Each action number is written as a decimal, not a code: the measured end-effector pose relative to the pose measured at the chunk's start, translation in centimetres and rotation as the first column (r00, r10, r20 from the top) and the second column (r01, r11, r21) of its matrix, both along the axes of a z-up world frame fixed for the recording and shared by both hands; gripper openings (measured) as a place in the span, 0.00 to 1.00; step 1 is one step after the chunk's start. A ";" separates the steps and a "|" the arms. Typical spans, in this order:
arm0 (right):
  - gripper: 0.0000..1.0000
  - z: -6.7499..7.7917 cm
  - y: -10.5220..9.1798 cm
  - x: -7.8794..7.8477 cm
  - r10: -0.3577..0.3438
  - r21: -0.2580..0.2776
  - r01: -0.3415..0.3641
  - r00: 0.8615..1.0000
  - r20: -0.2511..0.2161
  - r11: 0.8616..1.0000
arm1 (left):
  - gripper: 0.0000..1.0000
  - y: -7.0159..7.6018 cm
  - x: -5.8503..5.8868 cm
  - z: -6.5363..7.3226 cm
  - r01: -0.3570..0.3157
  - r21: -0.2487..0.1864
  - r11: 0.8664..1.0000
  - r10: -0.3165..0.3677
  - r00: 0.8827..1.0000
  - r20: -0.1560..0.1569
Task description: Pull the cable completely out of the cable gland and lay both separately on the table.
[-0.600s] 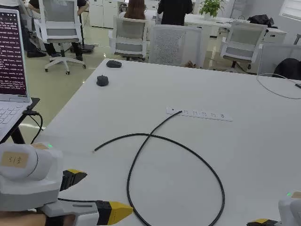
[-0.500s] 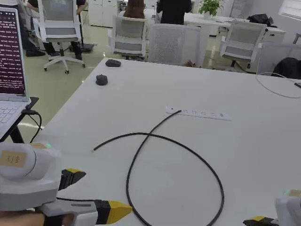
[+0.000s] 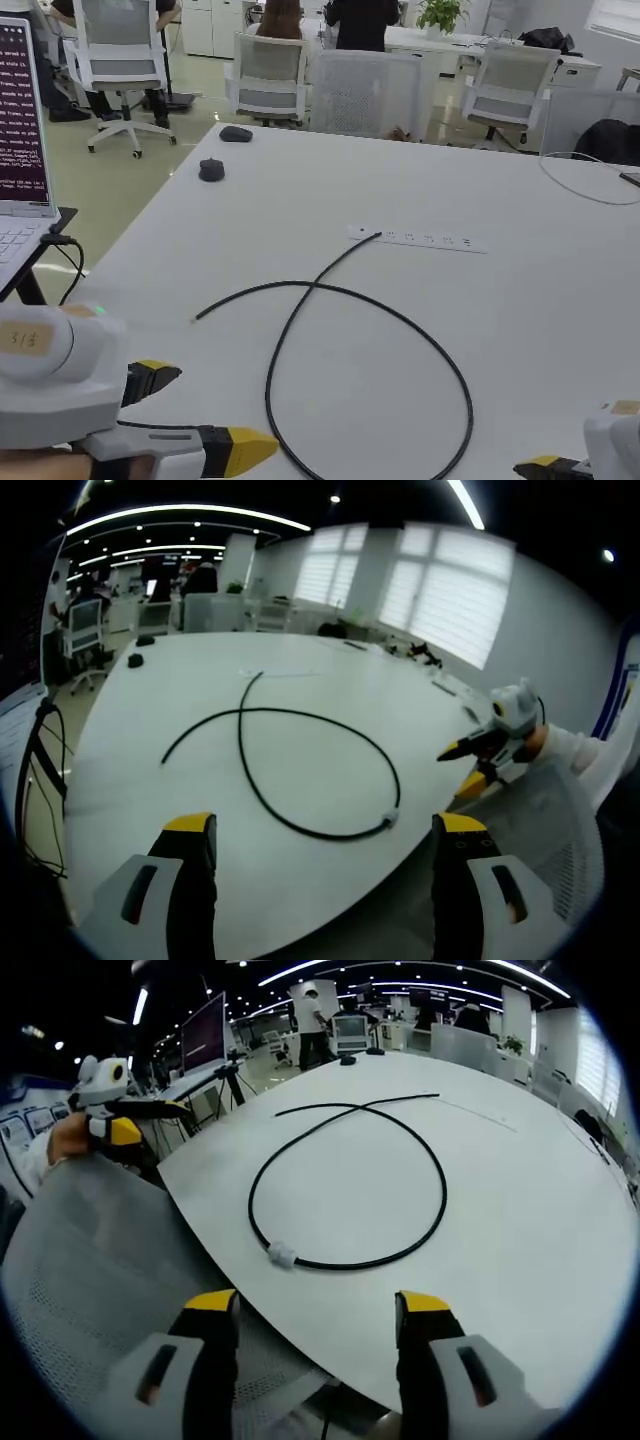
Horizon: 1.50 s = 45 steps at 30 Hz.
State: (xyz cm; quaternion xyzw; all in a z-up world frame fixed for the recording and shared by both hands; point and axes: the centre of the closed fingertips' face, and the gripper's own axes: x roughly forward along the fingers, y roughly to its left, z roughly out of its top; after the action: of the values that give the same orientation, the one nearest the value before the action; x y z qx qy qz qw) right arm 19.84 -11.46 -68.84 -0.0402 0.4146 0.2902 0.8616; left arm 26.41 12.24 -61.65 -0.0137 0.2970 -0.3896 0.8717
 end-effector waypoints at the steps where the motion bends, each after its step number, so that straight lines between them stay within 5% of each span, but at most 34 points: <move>1: 0.65 0.0 -0.1 0.0 0.000 -0.001 0.000 1.000 0.001 1.000 | 0.89 0.0 0.0 0.0 0.000 -0.001 1.000 0.000 1.000 0.000; 37: 0.58 -0.7 1.4 1.2 0.174 -0.072 -0.173 0.985 0.012 0.982 | 0.85 0.3 -0.2 -0.5 0.009 0.003 1.000 -0.009 1.000 -0.022; 45: 0.56 -2.0 1.5 1.7 0.209 -0.086 -0.211 0.977 -0.034 0.974 | 0.85 0.4 0.0 -0.6 0.003 -0.001 1.000 -0.003 1.000 -0.027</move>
State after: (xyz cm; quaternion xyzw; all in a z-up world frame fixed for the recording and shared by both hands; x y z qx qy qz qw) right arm 21.56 -10.00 -70.81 -0.1184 0.4312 0.3613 0.8182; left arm 26.43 12.61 -62.20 -0.0191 0.3084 -0.3910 0.8670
